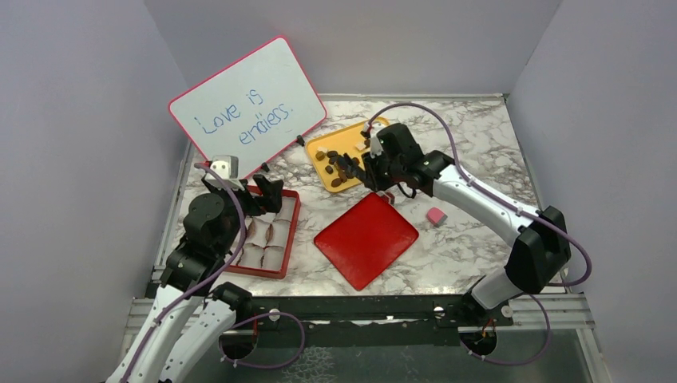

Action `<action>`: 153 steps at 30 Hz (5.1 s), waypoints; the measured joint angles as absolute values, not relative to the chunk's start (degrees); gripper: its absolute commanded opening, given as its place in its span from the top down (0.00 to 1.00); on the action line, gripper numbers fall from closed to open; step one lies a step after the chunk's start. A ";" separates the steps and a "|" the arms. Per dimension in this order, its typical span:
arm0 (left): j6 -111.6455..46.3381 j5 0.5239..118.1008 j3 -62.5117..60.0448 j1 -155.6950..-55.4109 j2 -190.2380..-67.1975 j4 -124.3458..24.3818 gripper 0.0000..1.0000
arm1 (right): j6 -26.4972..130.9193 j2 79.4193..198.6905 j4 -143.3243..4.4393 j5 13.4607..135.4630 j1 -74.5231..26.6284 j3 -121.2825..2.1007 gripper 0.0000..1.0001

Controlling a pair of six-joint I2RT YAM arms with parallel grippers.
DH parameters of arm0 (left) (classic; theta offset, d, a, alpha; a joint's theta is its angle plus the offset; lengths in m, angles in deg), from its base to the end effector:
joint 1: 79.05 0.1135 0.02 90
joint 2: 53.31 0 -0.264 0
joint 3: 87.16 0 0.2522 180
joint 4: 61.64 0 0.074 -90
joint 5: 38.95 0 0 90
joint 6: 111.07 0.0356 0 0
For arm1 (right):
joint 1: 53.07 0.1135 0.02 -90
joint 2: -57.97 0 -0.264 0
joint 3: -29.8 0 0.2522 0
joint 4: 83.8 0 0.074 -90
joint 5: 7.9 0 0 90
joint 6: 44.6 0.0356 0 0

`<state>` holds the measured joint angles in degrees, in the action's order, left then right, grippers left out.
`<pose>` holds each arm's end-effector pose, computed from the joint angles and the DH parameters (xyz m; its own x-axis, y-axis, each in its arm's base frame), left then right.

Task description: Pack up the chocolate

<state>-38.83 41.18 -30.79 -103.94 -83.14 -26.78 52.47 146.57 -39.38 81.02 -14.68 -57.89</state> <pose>0.1155 -0.0469 0.3417 -0.2046 -0.2364 -0.9499 0.2083 0.9377 -0.2782 0.2682 0.2134 0.2955 -0.6309 -0.3428 -0.6960 -0.5579 0.8239 0.0998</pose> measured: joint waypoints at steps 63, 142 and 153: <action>-38.99 29.51 -21.02 -103.94 -74.20 -24.11 0.01 | 57.38 154.31 -39.32 83.75 21.62 -61.52 0.62; -38.33 31.67 -31.86 -106.08 -69.85 -23.82 0.01 | 54.28 160.54 -34.40 93.35 -7.82 -63.51 0.68; -38.33 31.59 -31.86 -106.08 -69.85 -23.80 0.01 | 52.80 161.26 -35.03 93.33 -7.82 -63.64 0.81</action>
